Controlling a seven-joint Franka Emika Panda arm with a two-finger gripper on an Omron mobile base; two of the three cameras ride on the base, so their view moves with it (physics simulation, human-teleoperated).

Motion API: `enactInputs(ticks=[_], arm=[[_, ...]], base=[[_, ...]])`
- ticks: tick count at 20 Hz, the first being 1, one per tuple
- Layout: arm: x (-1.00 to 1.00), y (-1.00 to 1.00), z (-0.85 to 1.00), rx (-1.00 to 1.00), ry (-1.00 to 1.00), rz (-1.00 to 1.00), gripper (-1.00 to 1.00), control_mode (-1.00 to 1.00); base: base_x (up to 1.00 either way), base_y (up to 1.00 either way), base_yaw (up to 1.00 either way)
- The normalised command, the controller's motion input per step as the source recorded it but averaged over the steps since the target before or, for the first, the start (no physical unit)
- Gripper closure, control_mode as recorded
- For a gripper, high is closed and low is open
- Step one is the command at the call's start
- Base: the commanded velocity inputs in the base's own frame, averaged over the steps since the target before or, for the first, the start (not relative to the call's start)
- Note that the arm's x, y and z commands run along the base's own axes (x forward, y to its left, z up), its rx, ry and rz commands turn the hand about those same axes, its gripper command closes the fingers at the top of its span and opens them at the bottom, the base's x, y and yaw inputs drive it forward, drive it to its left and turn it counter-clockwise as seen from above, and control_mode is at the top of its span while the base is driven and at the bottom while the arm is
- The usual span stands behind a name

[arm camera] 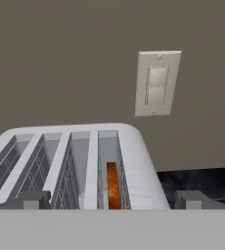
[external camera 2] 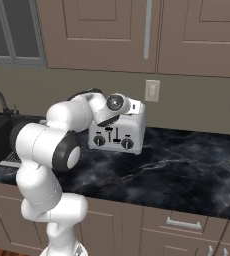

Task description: Start the toaster. Once the lever pops up, take the bread to the plate on the dining counter.

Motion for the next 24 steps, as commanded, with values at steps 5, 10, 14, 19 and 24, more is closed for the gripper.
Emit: enactInputs(ticks=[5, 10, 14, 19, 24], arm=[[0.0, 0.0, 0.0, 0.0, 0.0, 0.0, -1.0, -1.0], [0.0, 0.0, 0.0, 0.0, 0.0, 0.0, -1.0, -1.0], [0.0, 0.0, 0.0, 0.0, 0.0, 0.0, -1.0, -1.0], [0.0, 0.0, 0.0, 0.0, 0.0, 0.0, -1.0, -1.0], [0.0, 0.0, 0.0, 0.0, 0.0, 0.0, -1.0, -1.0]], base=[[0.0, 0.0, 0.0], [0.0, 0.0, 0.0], [0.0, 0.0, 0.0], [0.0, 0.0, 0.0], [0.0, 0.0, 0.0]])
